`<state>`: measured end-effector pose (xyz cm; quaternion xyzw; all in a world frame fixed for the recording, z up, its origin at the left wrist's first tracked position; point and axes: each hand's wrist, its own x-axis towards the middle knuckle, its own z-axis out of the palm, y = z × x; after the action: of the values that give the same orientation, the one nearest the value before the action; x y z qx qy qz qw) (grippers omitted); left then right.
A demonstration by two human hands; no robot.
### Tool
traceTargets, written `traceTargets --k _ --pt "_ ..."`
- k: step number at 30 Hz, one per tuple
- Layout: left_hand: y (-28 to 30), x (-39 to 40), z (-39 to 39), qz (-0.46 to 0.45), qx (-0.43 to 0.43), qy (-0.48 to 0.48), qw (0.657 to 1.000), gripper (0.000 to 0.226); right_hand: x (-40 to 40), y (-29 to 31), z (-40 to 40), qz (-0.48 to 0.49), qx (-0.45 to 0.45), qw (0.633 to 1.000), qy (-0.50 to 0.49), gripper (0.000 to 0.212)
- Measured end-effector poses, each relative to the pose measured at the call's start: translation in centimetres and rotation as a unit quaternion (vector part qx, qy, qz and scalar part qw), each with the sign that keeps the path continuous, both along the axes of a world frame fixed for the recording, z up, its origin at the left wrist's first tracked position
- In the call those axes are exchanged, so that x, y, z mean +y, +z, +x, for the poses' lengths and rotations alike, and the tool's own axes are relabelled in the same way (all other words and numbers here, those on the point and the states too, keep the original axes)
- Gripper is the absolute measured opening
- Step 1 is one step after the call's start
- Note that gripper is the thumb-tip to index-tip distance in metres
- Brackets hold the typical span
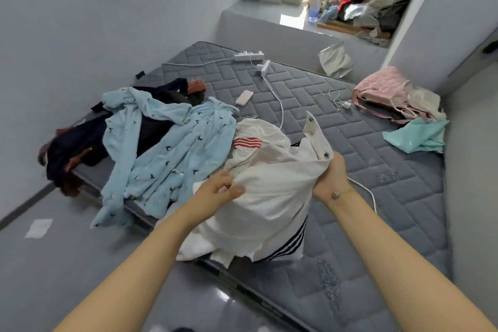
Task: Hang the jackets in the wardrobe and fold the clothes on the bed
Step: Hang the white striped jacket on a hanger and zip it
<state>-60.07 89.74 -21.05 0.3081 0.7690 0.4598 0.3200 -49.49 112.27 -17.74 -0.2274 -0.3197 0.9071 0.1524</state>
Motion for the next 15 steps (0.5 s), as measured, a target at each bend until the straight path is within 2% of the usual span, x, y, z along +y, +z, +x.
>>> traceTargets --k 3,6,7,9,11,13,15 --pt "2.9 -3.2 0.5 0.05 0.035 0.128 0.99 0.02 -1.6 1.6 -1.9 0.006 0.002 0.998 0.062 0.052" --pt "5.8 -6.9 0.8 0.08 0.076 0.204 0.973 0.012 -4.4 4.4 -4.1 0.03 0.007 0.991 0.129 0.03" --pt "6.7 -8.3 1.0 0.092 0.085 0.223 0.967 0.011 -5.5 5.3 -4.9 0.036 0.012 0.987 0.154 0.029" --pt "8.5 -11.3 1.5 0.12 0.107 0.268 0.95 0.011 -7.7 7.1 -7.1 0.061 0.002 0.981 0.186 0.033" --pt "10.6 -14.2 1.9 0.154 0.121 0.316 0.928 0.011 -10.1 9.1 -9.4 0.134 -0.036 0.967 0.213 0.035" --pt "12.8 -17.6 2.5 0.182 0.132 0.372 0.901 0.012 -13.4 11.2 -11.2 0.24 -0.079 0.936 0.247 0.049" --pt "14.7 -21.3 3.2 0.194 0.148 0.419 0.875 0.012 -17.4 13.1 -12.6 0.297 -0.098 0.905 0.289 0.055"
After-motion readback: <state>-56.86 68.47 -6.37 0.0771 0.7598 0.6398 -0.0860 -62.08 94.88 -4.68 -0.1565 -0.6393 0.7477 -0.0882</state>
